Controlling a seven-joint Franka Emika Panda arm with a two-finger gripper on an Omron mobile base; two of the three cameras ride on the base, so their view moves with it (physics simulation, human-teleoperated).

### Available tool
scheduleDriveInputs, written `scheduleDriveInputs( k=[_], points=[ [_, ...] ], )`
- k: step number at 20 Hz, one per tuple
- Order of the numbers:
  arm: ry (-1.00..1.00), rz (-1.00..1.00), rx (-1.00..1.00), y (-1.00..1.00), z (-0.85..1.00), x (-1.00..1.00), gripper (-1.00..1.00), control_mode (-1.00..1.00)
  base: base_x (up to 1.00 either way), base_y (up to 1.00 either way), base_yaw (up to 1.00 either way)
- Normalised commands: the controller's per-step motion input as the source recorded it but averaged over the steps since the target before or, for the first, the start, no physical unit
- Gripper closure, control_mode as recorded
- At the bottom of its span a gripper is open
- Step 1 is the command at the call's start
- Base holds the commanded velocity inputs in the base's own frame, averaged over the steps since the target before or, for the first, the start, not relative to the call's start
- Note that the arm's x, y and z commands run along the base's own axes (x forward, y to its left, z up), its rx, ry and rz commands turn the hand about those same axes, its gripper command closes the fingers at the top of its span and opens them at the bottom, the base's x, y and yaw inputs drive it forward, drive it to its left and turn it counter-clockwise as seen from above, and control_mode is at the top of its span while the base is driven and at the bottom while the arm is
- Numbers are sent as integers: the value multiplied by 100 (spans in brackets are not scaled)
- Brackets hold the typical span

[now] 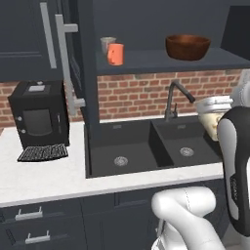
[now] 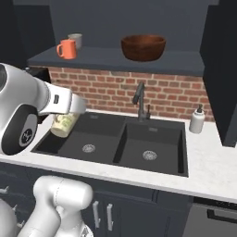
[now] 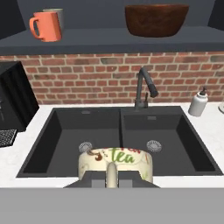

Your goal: Gather all objects into one cabinet and sort the glasses and bowls to opposite sides.

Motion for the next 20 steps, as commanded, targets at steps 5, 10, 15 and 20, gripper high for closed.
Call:
scheduleDriveInputs(
  k=[5,10,15,20],
  points=[
    [0,0,0,0,0,0,100,100,35,27,-7],
    [0,0,0,0,0,0,100,100,14,24,-7],
    [0,0,0,0,0,0,100,100,1,40,-13],
    [0,0,0,0,0,0,100,100,0,31,-8]
  ],
)
